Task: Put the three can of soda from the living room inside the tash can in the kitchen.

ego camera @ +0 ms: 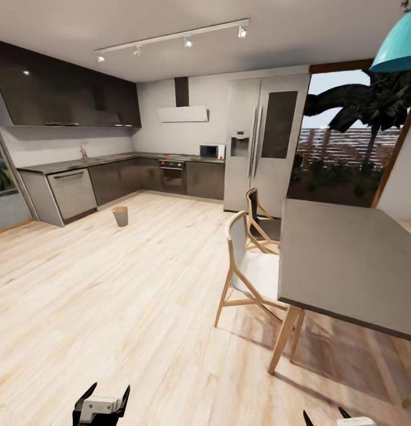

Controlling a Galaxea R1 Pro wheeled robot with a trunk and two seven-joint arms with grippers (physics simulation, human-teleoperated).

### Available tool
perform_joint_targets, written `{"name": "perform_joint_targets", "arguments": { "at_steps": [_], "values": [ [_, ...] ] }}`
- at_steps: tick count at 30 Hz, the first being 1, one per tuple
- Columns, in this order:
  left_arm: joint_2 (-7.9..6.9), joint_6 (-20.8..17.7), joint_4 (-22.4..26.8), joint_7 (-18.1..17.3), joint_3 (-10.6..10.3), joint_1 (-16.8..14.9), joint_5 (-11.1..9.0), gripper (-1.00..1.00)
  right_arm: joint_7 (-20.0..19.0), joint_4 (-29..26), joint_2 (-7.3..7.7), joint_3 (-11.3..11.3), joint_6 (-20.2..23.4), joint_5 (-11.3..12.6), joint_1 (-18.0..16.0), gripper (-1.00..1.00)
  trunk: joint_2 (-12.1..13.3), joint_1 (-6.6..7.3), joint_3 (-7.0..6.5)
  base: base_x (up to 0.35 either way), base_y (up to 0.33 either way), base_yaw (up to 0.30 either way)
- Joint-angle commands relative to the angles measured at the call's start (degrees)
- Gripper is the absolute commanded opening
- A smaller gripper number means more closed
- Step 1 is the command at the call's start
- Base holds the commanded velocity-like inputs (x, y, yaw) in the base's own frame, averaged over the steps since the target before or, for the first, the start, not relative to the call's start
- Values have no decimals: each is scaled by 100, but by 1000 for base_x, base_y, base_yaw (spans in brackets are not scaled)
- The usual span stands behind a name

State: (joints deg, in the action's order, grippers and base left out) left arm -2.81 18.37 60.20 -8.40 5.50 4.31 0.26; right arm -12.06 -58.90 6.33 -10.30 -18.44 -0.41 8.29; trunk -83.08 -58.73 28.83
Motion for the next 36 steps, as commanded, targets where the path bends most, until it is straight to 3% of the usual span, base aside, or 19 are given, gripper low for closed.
{"name": "perform_joint_targets", "arguments": {
  "at_steps": [1,19,36],
  "values": [
    [0,0,0,2,2,0,0,100,-1,10,0,1,-1,-1,-1,100,0,0,0,0,115,145],
    [0,9,0,5,4,0,-6,100,0,39,0,2,-2,-3,-12,100,0,0,1,3,21,19],
    [0,0,0,5,3,0,0,100,-1,45,0,3,-2,-3,-13,100,0,0,1,141,203,105]
  ]
}}
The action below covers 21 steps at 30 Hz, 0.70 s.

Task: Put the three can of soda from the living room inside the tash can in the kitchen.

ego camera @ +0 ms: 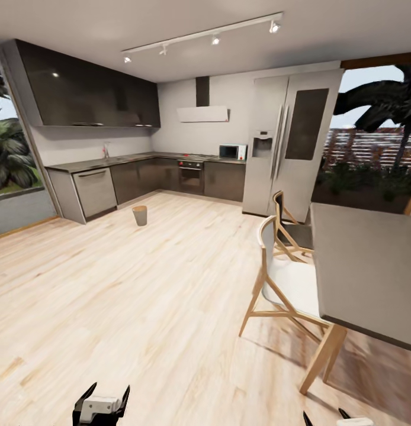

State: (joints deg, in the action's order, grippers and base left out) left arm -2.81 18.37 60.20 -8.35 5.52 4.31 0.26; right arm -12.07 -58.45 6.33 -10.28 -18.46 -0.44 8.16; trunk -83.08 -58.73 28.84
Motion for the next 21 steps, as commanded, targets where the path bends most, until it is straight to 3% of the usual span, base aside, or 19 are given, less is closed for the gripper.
{"name": "perform_joint_targets", "arguments": {
  "at_steps": [1,21],
  "values": [
    [0,0,0,0,0,0,0,100,0,0,0,0,0,0,0,100,0,0,0,159,149,229],
    [0,1,-10,7,2,0,9,100,2,68,-9,8,0,-9,-8,100,0,0,0,37,24,242]
  ]
}}
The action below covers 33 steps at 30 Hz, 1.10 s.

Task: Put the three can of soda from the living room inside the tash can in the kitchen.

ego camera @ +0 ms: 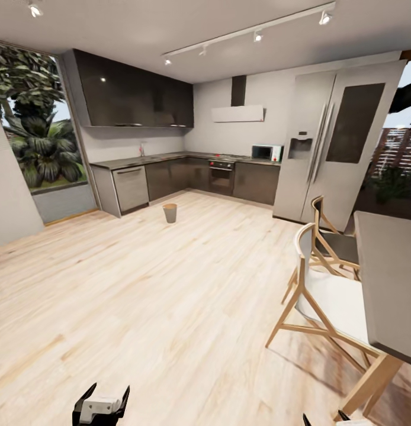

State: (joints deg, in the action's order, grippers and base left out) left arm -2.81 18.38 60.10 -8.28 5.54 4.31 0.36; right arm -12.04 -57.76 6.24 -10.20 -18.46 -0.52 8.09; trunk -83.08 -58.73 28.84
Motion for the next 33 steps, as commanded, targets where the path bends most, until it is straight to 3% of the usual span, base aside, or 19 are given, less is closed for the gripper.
{"name": "perform_joint_targets", "arguments": {
  "at_steps": [1,9,33],
  "values": [
    [0,-1,-14,1,0,0,0,100,0,1,0,0,0,1,0,100,0,0,0,157,25,167],
    [0,-1,-244,-7,0,0,-24,100,-1,10,0,-1,0,1,0,100,0,0,0,255,128,38],
    [0,8,-247,-8,0,0,-44,100,-6,46,0,-1,0,0,-8,100,0,0,0,282,165,1]
  ]
}}
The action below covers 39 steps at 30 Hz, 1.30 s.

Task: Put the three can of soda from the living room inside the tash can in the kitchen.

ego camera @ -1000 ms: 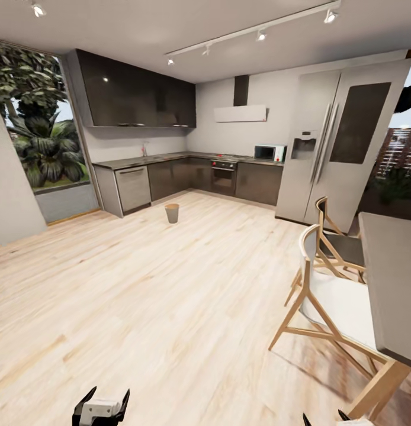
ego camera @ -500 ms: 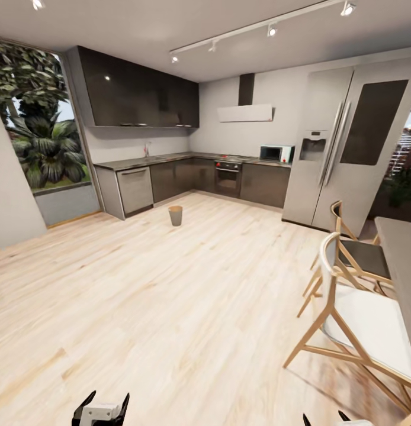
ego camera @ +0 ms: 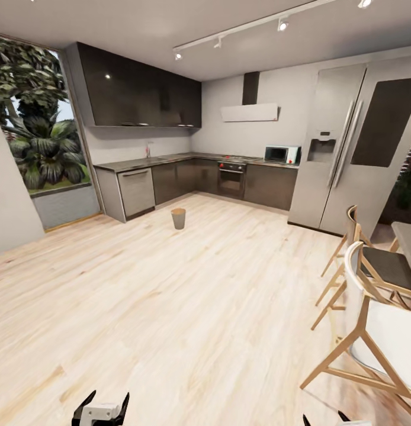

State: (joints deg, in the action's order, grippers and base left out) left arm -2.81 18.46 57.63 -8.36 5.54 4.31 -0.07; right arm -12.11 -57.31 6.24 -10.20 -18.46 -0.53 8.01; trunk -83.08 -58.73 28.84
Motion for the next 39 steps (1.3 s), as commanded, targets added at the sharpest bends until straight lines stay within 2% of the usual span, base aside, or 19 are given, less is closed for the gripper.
{"name": "perform_joint_targets", "arguments": {
  "at_steps": [1,39],
  "values": [
    [0,0,0,0,0,0,0,100,1,0,0,0,0,0,0,100,0,0,0,280,167,0],
    [0,2,-6,1,0,0,9,100,-2,22,0,1,0,2,-1,100,0,0,0,224,137,0]
  ]
}}
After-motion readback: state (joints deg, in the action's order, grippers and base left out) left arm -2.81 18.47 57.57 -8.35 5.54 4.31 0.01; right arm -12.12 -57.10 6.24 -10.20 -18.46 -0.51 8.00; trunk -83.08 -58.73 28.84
